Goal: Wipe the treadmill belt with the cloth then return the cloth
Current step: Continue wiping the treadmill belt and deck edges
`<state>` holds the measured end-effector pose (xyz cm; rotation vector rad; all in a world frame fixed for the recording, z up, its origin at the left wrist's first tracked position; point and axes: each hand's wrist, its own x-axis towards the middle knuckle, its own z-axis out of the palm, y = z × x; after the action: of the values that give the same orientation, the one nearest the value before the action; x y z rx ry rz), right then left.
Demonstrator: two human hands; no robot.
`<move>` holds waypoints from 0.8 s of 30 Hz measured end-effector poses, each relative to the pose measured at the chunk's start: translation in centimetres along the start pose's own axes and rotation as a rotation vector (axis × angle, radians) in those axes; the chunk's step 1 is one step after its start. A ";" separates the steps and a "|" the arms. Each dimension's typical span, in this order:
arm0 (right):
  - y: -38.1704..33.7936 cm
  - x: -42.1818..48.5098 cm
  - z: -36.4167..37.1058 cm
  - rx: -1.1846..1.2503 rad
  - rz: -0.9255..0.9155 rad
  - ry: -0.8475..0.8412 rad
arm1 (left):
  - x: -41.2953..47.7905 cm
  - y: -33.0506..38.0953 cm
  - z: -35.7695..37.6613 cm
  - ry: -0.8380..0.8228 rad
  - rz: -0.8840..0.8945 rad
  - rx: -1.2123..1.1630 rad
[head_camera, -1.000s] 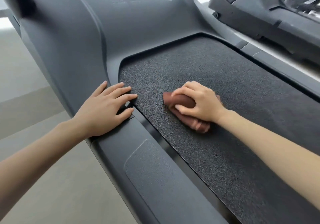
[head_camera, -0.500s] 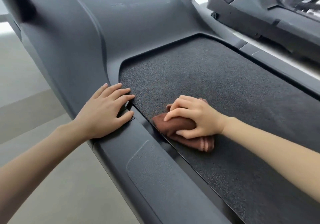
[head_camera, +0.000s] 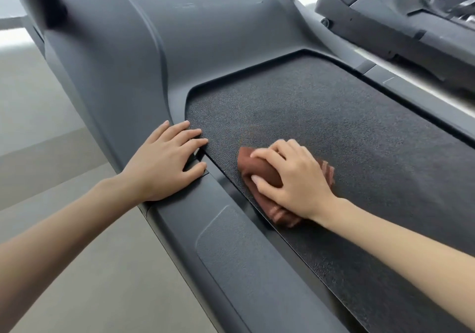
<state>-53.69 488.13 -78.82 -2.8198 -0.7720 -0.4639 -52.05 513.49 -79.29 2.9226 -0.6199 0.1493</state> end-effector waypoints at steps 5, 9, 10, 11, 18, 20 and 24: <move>1.5 -0.4 -1.1 0.122 -0.230 -0.074 | 0.0 0.1 -0.1 -0.012 0.000 0.008; 1.3 0.6 -0.7 0.123 -0.248 -0.048 | 0.0 -1.5 -0.6 -0.035 0.044 0.025; 1.3 0.6 -0.5 0.120 -0.248 -0.046 | 0.0 -2.2 -0.8 -0.023 0.033 0.026; 1.4 0.6 -0.4 0.120 -0.247 -0.043 | -0.1 -3.0 -1.1 -0.003 0.011 0.028; 0.6 3.1 0.9 0.113 -0.196 0.002 | -0.2 -4.2 -1.4 0.041 -0.054 0.033; -0.2 5.1 1.7 0.107 -0.150 0.024 | -0.2 -4.2 -1.5 0.034 -0.054 0.033; -1.7 9.2 3.6 0.111 -0.033 0.064 | -0.2 -4.4 -1.4 0.029 -0.062 0.039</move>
<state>-46.22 494.75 -78.84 -2.6803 -0.8067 -0.4972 -50.57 517.76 -78.47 2.9676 -0.5268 0.1986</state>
